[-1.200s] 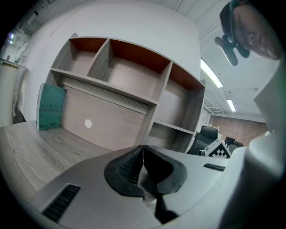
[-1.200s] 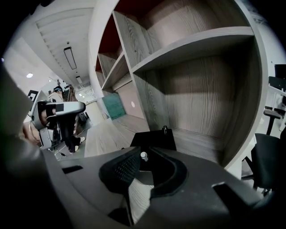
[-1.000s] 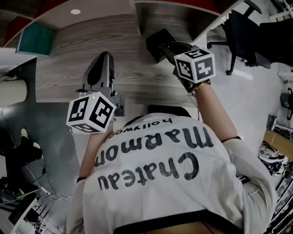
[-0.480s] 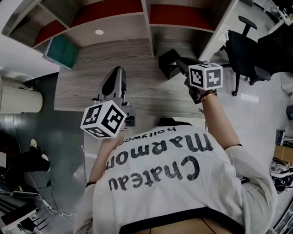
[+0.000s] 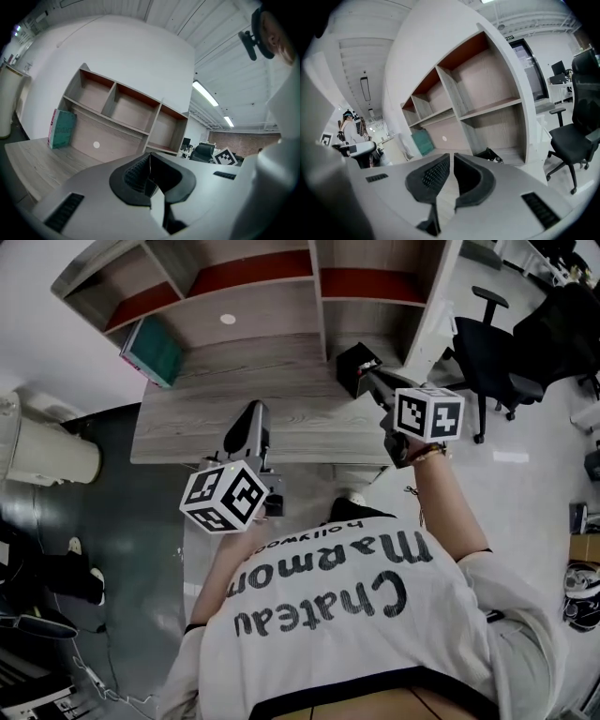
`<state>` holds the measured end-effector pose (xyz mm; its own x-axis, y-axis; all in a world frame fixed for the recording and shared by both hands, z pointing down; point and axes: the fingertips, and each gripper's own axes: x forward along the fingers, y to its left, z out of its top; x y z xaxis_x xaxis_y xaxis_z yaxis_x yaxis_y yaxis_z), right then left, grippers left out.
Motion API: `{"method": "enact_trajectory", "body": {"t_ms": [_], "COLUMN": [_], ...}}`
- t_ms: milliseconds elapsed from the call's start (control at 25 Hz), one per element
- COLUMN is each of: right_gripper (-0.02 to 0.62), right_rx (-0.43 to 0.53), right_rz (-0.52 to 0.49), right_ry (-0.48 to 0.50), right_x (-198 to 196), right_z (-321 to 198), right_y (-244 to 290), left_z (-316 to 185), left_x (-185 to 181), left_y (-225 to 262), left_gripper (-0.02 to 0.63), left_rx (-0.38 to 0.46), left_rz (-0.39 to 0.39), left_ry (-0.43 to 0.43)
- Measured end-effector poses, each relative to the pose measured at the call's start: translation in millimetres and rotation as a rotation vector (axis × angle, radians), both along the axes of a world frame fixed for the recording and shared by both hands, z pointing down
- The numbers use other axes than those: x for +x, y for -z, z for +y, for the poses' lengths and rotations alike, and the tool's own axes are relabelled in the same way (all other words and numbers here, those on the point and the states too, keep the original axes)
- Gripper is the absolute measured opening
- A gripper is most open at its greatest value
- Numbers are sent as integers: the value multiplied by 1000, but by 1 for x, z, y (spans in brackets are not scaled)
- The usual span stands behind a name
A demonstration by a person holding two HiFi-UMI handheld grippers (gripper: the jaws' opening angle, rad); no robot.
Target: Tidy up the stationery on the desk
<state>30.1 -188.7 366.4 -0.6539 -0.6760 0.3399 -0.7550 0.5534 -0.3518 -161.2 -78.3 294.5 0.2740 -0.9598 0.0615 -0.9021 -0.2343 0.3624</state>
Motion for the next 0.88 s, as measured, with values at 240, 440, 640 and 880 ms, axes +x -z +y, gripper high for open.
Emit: {"method": "enact_trajectory", "body": {"t_ms": [240, 440, 640, 880], "right_gripper": [21, 18, 14, 11], "right_rx": [29, 46, 83, 234], "right_rz": [-48, -66, -95, -203], "right_ry": [-1, 28, 75, 34], "right_x": [-22, -43, -67, -67], "right_z": [76, 130, 176, 207], "right_y": [16, 23, 35, 65], "left_z": [58, 92, 117, 140], "left_x": [-8, -7, 0, 3], "left_y": [6, 8, 5, 0], "left_gripper": [17, 17, 17, 17], "left_rx": [16, 35, 32, 31], "left_rz": [25, 17, 10, -17], "left_ry": [-23, -47, -75, -81]}}
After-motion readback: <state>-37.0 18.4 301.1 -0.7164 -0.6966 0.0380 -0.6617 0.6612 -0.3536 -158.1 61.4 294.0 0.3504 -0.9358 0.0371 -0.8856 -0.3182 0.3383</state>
